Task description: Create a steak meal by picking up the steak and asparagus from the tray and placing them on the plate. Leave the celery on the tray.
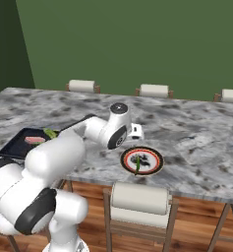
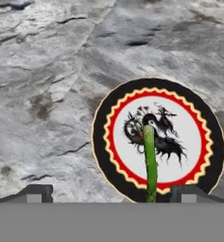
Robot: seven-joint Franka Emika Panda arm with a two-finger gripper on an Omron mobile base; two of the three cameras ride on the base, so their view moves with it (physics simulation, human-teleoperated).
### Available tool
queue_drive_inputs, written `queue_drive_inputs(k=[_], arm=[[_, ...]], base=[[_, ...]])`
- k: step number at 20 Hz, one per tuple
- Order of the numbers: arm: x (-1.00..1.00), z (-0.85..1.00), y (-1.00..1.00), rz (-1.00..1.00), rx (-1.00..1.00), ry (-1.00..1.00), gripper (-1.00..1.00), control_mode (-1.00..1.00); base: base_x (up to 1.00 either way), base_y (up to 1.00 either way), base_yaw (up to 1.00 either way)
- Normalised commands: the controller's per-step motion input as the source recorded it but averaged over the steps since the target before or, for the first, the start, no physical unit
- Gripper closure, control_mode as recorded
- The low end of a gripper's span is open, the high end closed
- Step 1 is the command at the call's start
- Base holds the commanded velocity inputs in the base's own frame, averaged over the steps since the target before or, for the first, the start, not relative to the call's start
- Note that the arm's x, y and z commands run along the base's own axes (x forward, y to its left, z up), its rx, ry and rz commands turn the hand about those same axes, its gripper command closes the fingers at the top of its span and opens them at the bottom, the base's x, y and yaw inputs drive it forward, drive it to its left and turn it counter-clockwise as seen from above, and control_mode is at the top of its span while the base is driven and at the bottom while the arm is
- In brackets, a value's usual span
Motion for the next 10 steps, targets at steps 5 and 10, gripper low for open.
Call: queue_drive_inputs(k=[5,10], arm=[[-0.29,0.25,0.98,0.04,-0.01,-0.04,-1.0,-1.0],[-0.25,0.18,1.0,0.14,-0.01,0.0,-1.0,-1.0]], base=[[0.0,0.0,0.0],[0.0,0.0,0.0]])
